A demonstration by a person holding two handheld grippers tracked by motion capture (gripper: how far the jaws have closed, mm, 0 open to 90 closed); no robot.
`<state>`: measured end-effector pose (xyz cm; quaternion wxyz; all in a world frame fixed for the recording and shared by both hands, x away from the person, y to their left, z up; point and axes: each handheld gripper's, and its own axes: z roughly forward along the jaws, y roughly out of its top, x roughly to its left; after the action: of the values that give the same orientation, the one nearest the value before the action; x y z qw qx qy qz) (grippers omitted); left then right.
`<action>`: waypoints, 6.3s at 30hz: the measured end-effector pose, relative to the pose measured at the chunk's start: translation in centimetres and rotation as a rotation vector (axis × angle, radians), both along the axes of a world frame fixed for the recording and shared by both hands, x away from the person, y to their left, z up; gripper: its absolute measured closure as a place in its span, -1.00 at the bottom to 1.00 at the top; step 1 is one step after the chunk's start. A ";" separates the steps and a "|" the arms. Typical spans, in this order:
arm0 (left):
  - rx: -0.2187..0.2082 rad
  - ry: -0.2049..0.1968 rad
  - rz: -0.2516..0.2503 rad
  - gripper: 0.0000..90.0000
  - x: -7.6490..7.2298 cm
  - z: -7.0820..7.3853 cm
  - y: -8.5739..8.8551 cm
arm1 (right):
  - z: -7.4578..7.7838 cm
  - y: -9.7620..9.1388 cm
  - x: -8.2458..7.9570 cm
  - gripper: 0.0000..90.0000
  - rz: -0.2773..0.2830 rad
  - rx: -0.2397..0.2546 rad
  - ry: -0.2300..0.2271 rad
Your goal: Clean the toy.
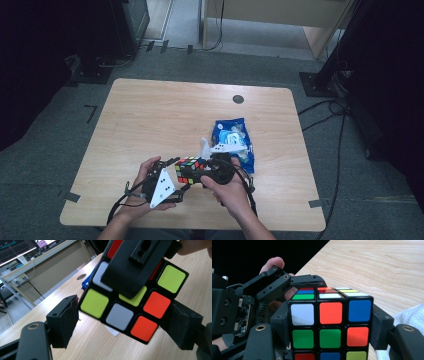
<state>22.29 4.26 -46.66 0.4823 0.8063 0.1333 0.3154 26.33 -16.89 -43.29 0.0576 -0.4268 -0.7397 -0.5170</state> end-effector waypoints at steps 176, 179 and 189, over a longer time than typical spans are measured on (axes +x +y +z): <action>-0.191 0.130 -0.022 -0.24 0.8 1.0 1.7 | 4.0 0.5 -5.0 0.96 -0.103 -0.066 -0.564; -0.189 0.123 -0.043 -0.24 0.5 1.3 1.5 | 3.4 1.2 -5.2 0.96 -0.082 -0.084 -0.563; -0.191 0.109 -0.055 -0.24 0.2 1.7 1.6 | 2.3 1.0 -4.5 0.95 -0.119 -0.087 -0.552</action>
<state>22.48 5.83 -44.91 0.5574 0.7760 0.1667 0.2437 21.80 -15.91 -41.00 -0.1947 -0.3147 -0.7227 -0.5837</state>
